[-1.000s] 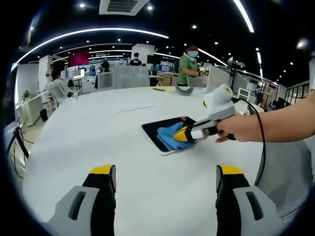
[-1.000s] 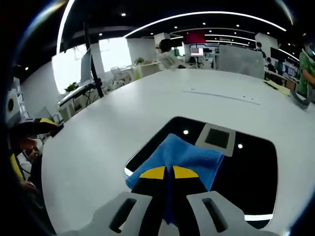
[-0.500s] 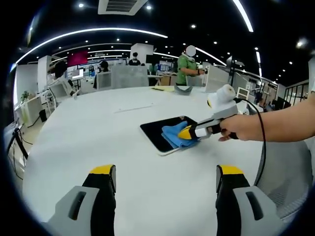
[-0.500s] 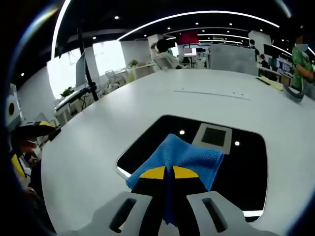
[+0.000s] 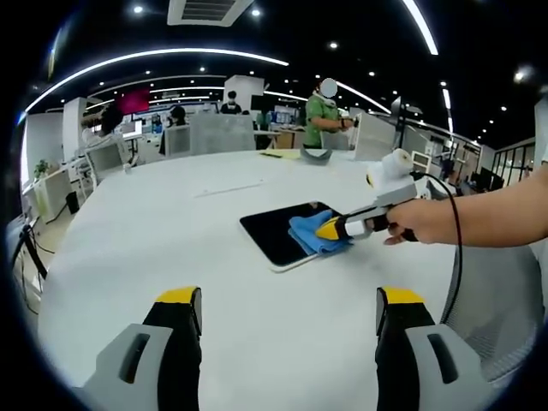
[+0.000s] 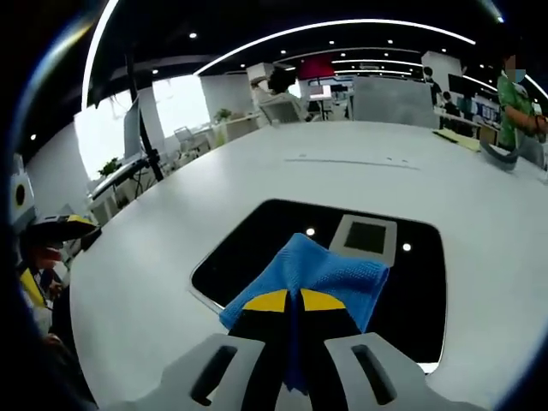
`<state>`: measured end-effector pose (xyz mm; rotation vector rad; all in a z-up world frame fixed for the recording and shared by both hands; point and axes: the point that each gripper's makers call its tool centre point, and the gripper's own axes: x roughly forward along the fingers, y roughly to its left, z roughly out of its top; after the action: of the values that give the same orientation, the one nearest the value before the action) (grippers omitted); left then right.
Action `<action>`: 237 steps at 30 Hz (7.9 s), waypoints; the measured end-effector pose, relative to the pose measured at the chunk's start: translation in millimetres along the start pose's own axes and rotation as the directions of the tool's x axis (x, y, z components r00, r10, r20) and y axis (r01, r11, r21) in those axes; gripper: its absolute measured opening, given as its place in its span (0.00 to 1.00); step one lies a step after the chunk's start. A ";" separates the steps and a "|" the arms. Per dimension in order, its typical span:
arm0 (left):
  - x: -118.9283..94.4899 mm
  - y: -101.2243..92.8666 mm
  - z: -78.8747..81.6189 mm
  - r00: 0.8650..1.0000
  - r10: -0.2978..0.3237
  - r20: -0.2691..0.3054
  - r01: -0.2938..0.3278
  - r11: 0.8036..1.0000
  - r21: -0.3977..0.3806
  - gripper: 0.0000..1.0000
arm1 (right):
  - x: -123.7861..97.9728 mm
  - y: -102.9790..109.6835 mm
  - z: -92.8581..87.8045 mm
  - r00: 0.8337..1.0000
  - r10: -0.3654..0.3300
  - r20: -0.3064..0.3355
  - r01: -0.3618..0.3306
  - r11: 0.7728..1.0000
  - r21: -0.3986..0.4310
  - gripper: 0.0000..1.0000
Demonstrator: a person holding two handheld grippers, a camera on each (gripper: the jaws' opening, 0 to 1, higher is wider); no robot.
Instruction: Wipe the mirror surface with the cleaning cloth until all visible marks leave the cleaned area.
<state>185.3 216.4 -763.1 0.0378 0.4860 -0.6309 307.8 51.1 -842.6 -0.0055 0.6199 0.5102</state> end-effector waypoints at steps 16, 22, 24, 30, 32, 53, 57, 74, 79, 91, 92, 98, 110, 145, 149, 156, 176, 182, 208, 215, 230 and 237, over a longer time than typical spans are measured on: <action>1.0 -2.1 -0.7 1.000 -0.003 -0.003 0.003 1.000 0.001 0.84 | -7.3 -14.6 -2.3 1.000 -0.026 0.010 0.026 0.999 0.036 0.00; 1.9 -2.8 -0.2 1.000 -0.007 -0.003 0.007 1.000 0.003 0.84 | -10.5 -20.3 -3.1 0.999 -0.038 0.010 0.037 0.998 0.045 0.00; 2.0 -2.8 -0.2 1.000 -0.007 -0.004 0.007 1.000 0.003 0.84 | -11.9 -22.9 -3.7 0.999 -0.042 0.011 0.042 0.998 0.048 0.00; 4.3 -5.1 0.9 1.000 -0.014 -0.005 0.014 1.000 0.008 0.84 | -17.4 -32.0 -5.5 0.998 -0.057 0.012 0.056 0.997 0.058 0.00; 5.1 -6.4 1.4 1.000 -0.018 -0.007 0.018 1.000 0.010 0.84 | -19.3 -36.5 -6.0 0.998 -0.064 0.015 0.063 0.996 0.066 0.00; 10.8 -11.4 2.9 0.999 -0.036 -0.017 0.036 0.999 0.022 0.84 | -32.8 -60.8 -11.0 0.993 -0.112 0.019 0.110 0.988 0.112 0.00; 11.6 -13.2 4.4 0.999 -0.040 -0.016 0.041 0.999 0.025 0.84 | -33.6 -61.3 -11.6 0.993 -0.117 0.017 0.115 0.989 0.092 0.00; 9.8 -11.6 -0.5 0.999 -0.034 -0.018 0.035 0.999 0.014 0.84 | -34.0 -61.1 -12.0 0.990 -0.132 0.047 0.127 0.988 0.082 0.00; 9.8 -11.0 -0.3 0.999 -0.033 -0.017 0.033 0.999 0.013 0.84 | -33.9 -61.3 -12.1 0.990 -0.132 0.048 0.128 0.989 0.080 0.00; 10.9 -9.6 0.3 0.999 -0.031 -0.017 0.032 0.999 0.014 0.84 | -33.9 -61.7 -12.1 0.990 -0.129 0.052 0.124 0.988 0.096 0.00; 10.9 -9.5 0.3 0.999 -0.032 -0.016 0.032 0.999 0.013 0.84 | -33.9 -61.8 -12.1 0.990 -0.129 0.051 0.123 0.988 0.097 0.00; 10.7 -9.2 -0.4 0.999 -0.030 -0.017 0.030 0.999 0.012 0.84 | -34.3 -61.5 -12.1 0.991 -0.126 0.049 0.119 0.986 0.115 0.00; 9.8 -7.8 -0.7 1.000 -0.026 -0.014 0.026 1.000 0.008 0.84 | -33.8 -62.9 -10.9 0.992 -0.120 0.026 0.116 0.985 0.125 0.00; 6.5 -2.0 -3.1 1.000 -0.005 -0.025 0.005 1.000 0.000 0.84 | -17.5 -89.9 4.3 0.991 -0.135 -0.009 0.135 0.988 0.080 0.00; 5.9 0.3 -4.9 0.999 0.000 -0.032 0.000 1.000 -0.004 0.84 | -12.2 -93.6 8.3 0.990 -0.137 -0.009 0.138 0.988 0.075 0.00; 5.9 3.5 -7.0 0.999 0.007 -0.041 -0.008 1.000 -0.007 0.84 | -4.0 -97.8 15.4 0.990 -0.140 -0.010 0.140 0.988 0.063 0.00; 6.8 7.6 -12.1 0.998 0.018 -0.064 -0.018 1.000 -0.012 0.84 | 11.7 -106.6 27.1 0.991 -0.136 -0.013 0.137 0.990 0.038 0.00; 8.2 7.5 -12.1 0.998 0.018 -0.067 -0.019 1.000 -0.011 0.84 | 13.2 -107.2 27.9 0.991 -0.134 -0.005 0.134 0.990 0.039 0.00; 6.4 9.5 -15.8 0.998 0.024 -0.064 -0.025 1.000 -0.017 0.84 | 14.0 -107.8 27.6 0.990 -0.140 0.011 0.139 0.989 0.045 0.00; 5.2 10.6 -16.6 0.998 0.026 -0.063 -0.027 0.999 -0.021 0.84 | 14.4 -108.1 27.6 0.990 -0.143 0.004 0.143 0.989 0.045 0.00; 4.2 13.2 -16.6 0.998 0.031 -0.056 -0.033 0.999 -0.028 0.84 | 15.9 -104.3 29.3 0.990 -0.143 -0.015 0.144 0.989 0.021 0.00; 1.3 16.4 -16.5 0.998 0.040 -0.053 -0.042 0.999 -0.032 0.84 | 23.6 -98.2 32.9 0.991 -0.131 -0.024 0.131 0.991 -0.004 0.00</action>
<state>188.7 232.0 -780.1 0.0324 0.5446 -0.5824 387.4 -19.2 -843.1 -0.0547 0.6383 0.3847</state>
